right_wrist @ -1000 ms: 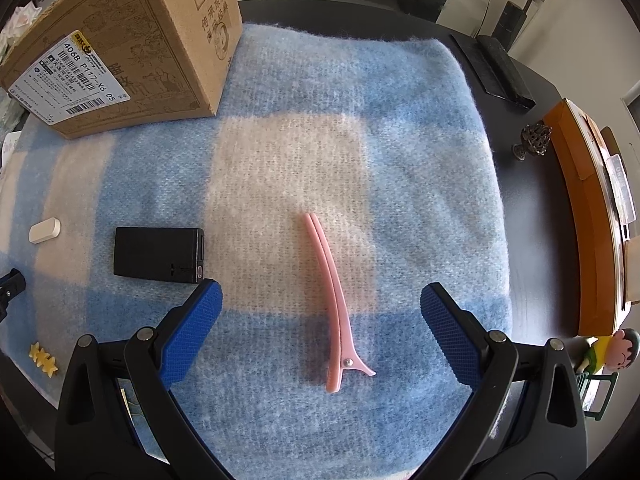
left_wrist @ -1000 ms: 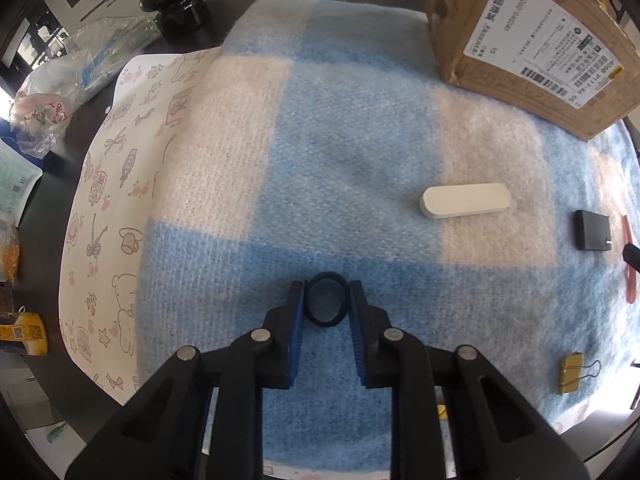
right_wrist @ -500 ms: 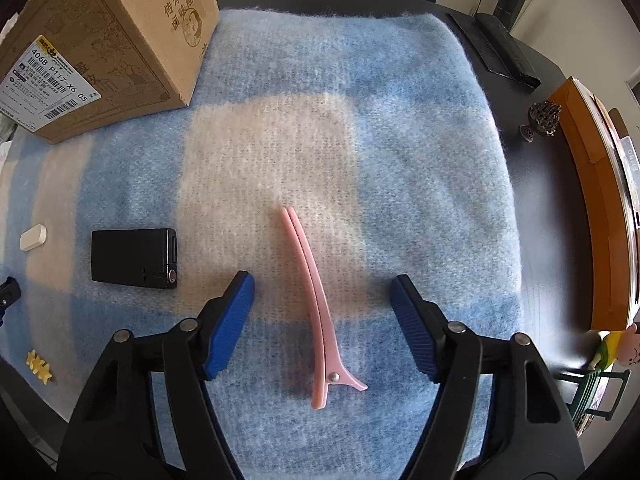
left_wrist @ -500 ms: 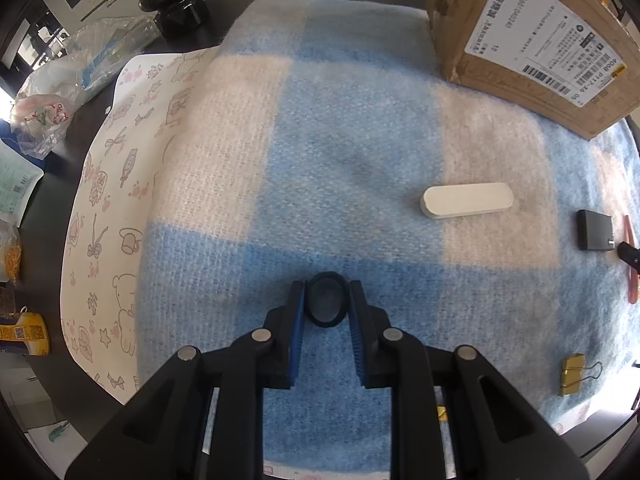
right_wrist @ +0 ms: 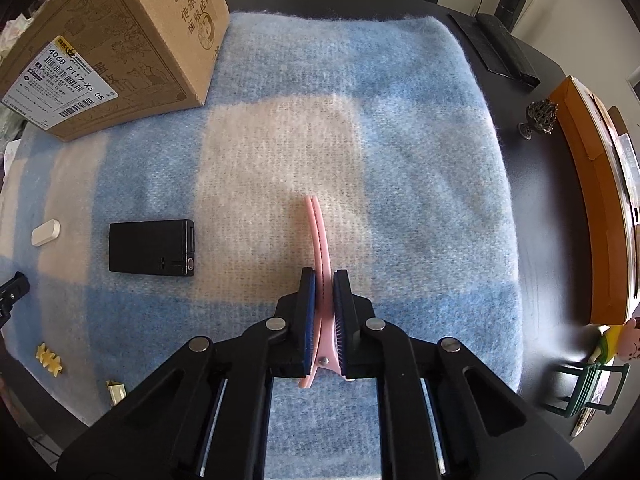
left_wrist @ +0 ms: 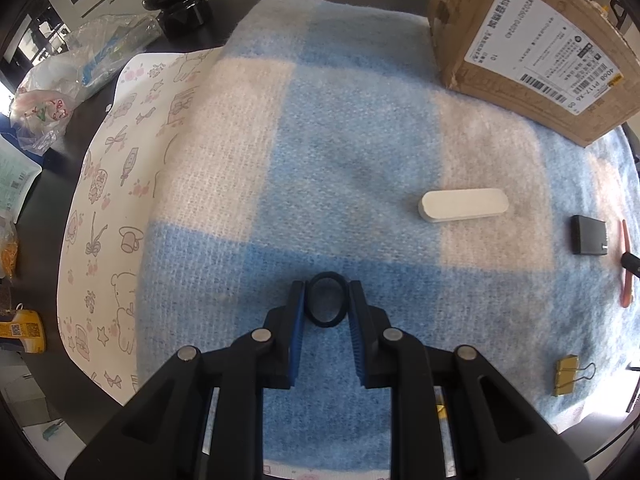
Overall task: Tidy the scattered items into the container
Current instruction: 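Close the right tool on the pink hair clip while the left tool holds the ring, then lift the pink clip and black ring off the blanket with both tools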
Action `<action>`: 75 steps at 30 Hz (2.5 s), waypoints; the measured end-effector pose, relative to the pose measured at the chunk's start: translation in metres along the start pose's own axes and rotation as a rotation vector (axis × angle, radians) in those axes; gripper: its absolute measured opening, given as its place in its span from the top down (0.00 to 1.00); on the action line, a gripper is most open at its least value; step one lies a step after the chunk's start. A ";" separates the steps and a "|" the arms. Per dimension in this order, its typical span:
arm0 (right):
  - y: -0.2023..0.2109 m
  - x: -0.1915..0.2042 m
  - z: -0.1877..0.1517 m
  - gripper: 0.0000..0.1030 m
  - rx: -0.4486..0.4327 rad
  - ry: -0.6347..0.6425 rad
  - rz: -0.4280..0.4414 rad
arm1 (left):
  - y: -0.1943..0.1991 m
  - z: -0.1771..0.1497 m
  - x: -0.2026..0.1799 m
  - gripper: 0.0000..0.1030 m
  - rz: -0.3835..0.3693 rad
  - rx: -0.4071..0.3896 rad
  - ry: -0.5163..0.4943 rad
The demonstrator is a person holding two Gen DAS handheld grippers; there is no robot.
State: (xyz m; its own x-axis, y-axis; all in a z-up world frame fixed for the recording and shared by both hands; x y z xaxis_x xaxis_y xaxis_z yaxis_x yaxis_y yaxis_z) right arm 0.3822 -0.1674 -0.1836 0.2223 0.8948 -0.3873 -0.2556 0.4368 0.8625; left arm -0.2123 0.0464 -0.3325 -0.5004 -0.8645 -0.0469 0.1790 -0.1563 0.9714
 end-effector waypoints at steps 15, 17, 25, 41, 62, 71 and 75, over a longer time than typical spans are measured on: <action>0.038 -0.001 0.003 0.92 -0.046 -0.014 -0.010 | 0.035 0.009 -0.008 0.81 -0.021 -0.049 -0.020; 0.048 0.006 0.000 0.91 -0.056 -0.015 -0.013 | 0.044 0.009 -0.009 0.81 -0.024 -0.063 -0.023; 0.084 0.009 -0.002 0.92 -0.095 -0.018 -0.020 | 0.078 0.011 -0.008 0.81 -0.038 -0.107 -0.036; 0.167 0.015 -0.035 0.91 -0.169 -0.051 -0.017 | 0.161 -0.016 -0.021 0.81 -0.089 -0.194 -0.063; 0.259 0.033 -0.098 0.91 -0.286 -0.071 -0.039 | 0.246 -0.067 -0.015 0.81 -0.137 -0.308 -0.100; 0.273 0.039 -0.115 0.91 -0.306 -0.083 -0.048 | 0.260 -0.078 -0.010 0.81 -0.155 -0.333 -0.108; 0.279 0.040 -0.115 0.91 -0.320 -0.081 -0.052 | 0.266 -0.077 -0.009 0.81 -0.159 -0.344 -0.115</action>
State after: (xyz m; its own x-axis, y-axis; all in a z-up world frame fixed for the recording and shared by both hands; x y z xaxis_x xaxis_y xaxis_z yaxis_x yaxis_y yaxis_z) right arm 0.2118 0.0009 0.0037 0.3136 0.8660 -0.3894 -0.5219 0.4998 0.6912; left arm -0.0952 -0.0241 -0.0918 -0.6329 -0.7605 -0.1450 0.3551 -0.4516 0.8185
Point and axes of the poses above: each gripper's, at about its wrist camera, not at the fingertips, and y roughly against the way its jaws point, x to its left, z to its top, the point moved 9 cm from there along -y, roughly the way its jaws point, and after that the axes turned 2 degrees about -z, right-handed, at the moved point
